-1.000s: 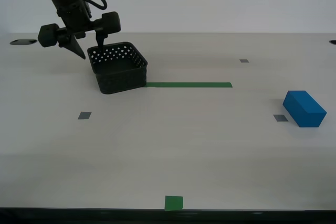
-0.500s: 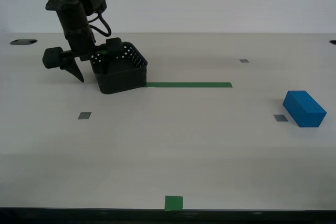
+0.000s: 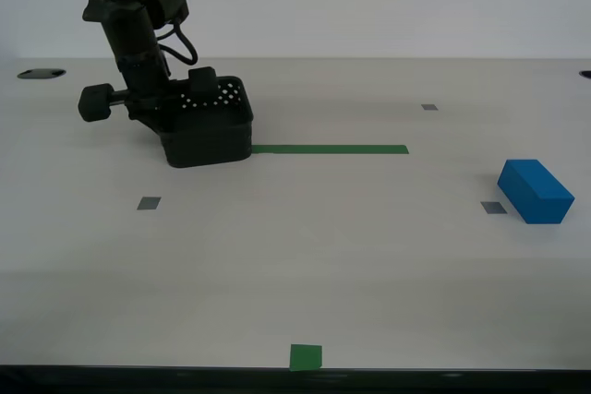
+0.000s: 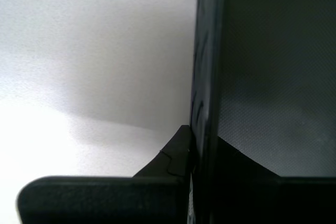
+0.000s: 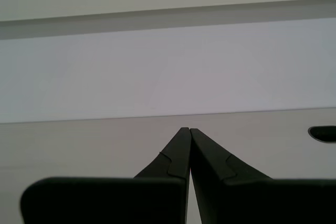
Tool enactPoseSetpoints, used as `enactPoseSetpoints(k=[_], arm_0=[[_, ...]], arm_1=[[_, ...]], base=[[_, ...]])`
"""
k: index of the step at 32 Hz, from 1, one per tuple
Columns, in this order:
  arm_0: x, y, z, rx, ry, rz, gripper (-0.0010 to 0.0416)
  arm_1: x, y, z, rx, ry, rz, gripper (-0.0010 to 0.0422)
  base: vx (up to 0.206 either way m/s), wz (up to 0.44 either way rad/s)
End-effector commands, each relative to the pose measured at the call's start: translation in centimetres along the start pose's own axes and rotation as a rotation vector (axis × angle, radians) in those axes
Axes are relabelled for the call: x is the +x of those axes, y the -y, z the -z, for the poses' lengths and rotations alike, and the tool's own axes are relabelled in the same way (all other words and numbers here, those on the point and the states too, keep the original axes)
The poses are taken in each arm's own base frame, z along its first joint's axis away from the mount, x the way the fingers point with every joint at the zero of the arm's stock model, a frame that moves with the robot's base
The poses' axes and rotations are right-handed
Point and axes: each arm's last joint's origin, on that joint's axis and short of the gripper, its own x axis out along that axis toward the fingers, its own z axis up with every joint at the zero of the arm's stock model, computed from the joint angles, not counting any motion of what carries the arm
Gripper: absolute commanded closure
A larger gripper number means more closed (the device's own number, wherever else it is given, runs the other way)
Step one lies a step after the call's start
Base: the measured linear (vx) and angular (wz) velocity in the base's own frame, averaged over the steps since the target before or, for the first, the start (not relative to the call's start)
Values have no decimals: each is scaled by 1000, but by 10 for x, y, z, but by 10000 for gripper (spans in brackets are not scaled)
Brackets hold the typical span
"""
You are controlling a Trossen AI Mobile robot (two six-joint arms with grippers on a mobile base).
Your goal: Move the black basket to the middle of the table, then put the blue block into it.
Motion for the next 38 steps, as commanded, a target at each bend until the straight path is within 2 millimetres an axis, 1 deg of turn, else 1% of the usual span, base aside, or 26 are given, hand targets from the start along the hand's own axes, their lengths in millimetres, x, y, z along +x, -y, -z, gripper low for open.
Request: enactPoseSetpoints(k=[1,7,9,11,12,13,15,16,17,18,19,20,22,24,25,27,30,33,38], arm_0=[[0,0,0,3,1,-1,406],[0,0,0,3,-6,0,405],[0,0,1,3,-9,0,406],[0,0,1,4,-10,0,406],[0,0,1,4,-12,0,405],[0,0,1,4,-12,0,405],[0,0,2,4,-20,1,406],[0,0,2,4,-21,1,405],[0,0,2,4,-24,1,405],[0,0,2,4,-24,1,406],[0,0,3,4,-28,1,405],[0,0,3,4,-29,1,405],[0,0,3,4,-32,1,406],[0,0,3,4,-32,1,405],[0,0,3,4,-32,1,406],[0,0,3,4,-32,1,405],[0,0,3,4,-32,1,405],[0,0,3,4,-36,2,405],[0,0,5,4,-57,3,405]], arm_1=[[0,0,1,0,-3,-4,412],[-1,1,2,4,-18,-2,414],[-2,3,5,32,-58,-4,414],[-7,10,10,103,-95,-21,414],[-14,22,14,153,-104,-19,414],[-17,27,15,176,-99,-12,414],[-32,45,19,224,-59,23,414],[-36,50,20,235,-48,33,414],[-50,65,22,261,-20,67,414],[-55,69,23,261,-12,79,414],[-65,81,25,265,1,122,413],[-68,85,27,271,5,136,413],[-79,101,31,291,13,188,413],[-82,108,34,296,12,209,413],[-85,116,39,300,7,232,413],[-88,129,53,326,1,247,413],[-89,139,63,327,-2,257,413],[-84,142,65,276,-12,259,413],[-74,146,69,259,-19,248,412]], base=[[0,0],[0,0],[0,0],[0,0],[0,0],[0,0],[0,0],[0,0],[0,0],[0,0],[0,0],[0,0],[0,0],[0,0],[0,0],[0,0],[0,0],[0,0],[0,0]])
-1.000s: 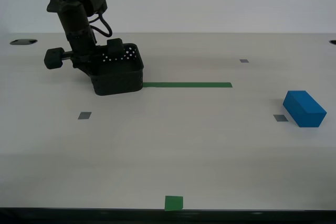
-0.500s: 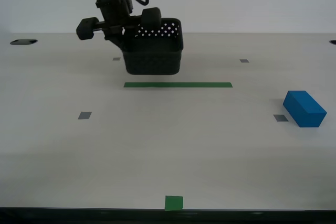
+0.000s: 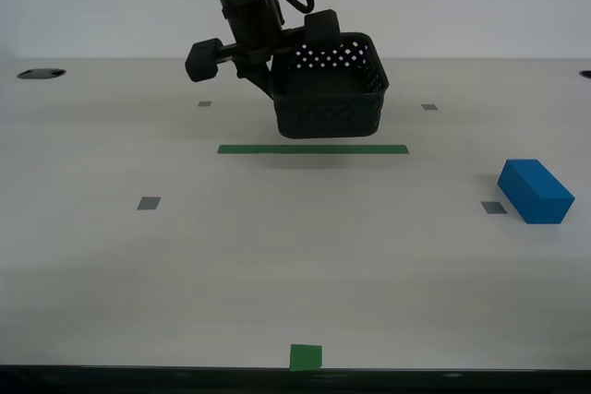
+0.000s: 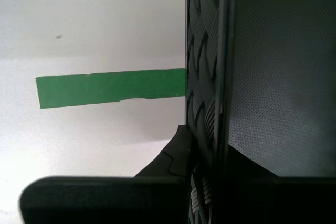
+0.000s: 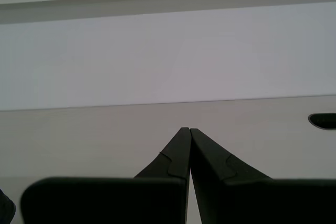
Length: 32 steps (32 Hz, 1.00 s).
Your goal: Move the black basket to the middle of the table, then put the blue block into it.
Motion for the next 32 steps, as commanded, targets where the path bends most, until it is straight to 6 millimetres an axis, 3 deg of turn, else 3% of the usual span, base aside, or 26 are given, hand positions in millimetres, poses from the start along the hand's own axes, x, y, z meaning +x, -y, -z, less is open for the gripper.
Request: enactPoseSetpoints(k=[1,6,16,19,26,32], arm_0=[[0,0,1,3,-8,0,406],[0,0,2,4,-26,1,405],[0,0,3,7,-32,1,406],[0,0,3,7,-37,2,405],[0,0,4,8,-42,2,406],[0,1,9,10,-97,6,406]], arm_1=[[3,2,0,-1,9,0,412],[23,0,3,12,-32,-11,412],[34,-3,3,13,6,-28,406],[34,-3,3,13,3,-29,378],[34,-3,3,-7,1,-31,207],[33,-12,-2,-37,0,-42,143]], base=[[0,0],[0,0],[0,0],[0,0],[0,0],[0,0]])
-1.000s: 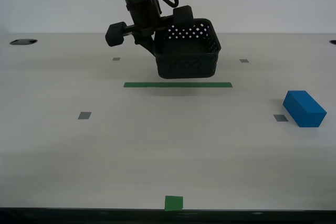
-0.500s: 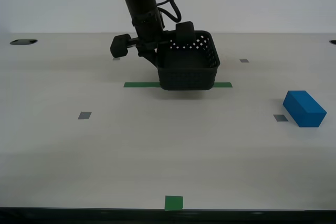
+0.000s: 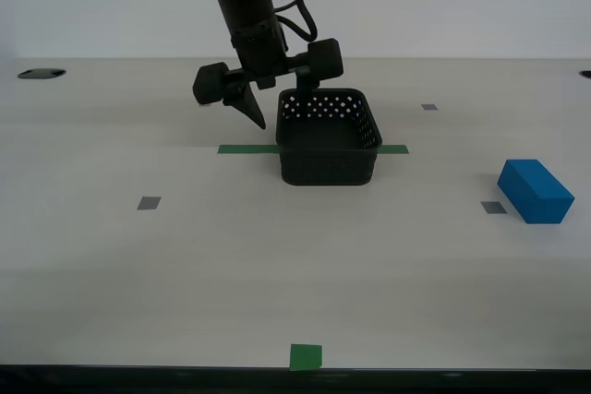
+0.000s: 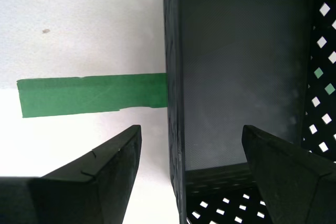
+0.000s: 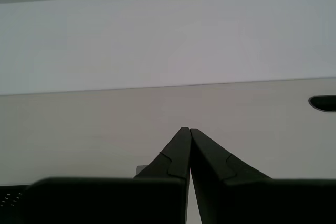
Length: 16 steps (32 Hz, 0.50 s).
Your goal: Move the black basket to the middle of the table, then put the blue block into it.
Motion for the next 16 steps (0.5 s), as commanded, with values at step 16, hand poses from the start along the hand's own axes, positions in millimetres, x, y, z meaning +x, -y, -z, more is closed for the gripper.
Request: enactPoseSetpoints(k=[16], arm_0=[[-15,-2,-22,-21,-428,15,403]], arm_1=[[-32,-54,-52,-93,10,79,151]], base=[[0,0]])
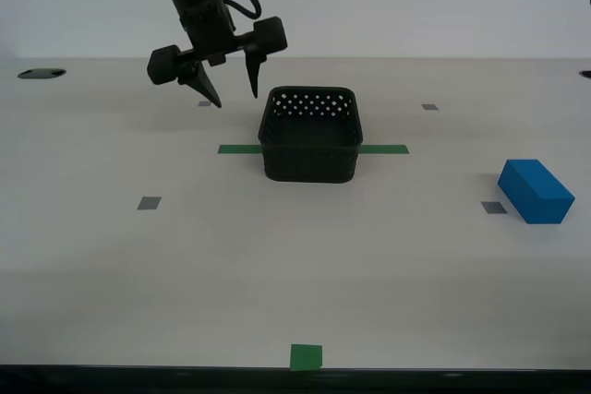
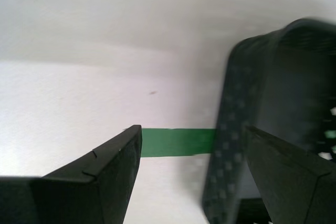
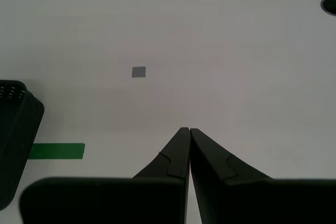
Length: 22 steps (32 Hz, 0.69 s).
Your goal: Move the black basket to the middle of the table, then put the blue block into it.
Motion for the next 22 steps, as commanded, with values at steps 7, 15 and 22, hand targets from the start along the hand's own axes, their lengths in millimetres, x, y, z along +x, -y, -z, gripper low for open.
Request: enactPoseSetpoints(k=[7,15,22], arm_0=[[-7,-1,12,-13,-191,-24,333],[3,-3,49,-8,-418,-61,167],[30,-4,58,5,-558,-61,69]], arm_1=[[-77,7,-45,66,206,3,153],[-104,-34,-68,88,234,-165,153],[-105,-40,-71,99,235,-173,154]], base=[[0,0],[0,0],[0,0]])
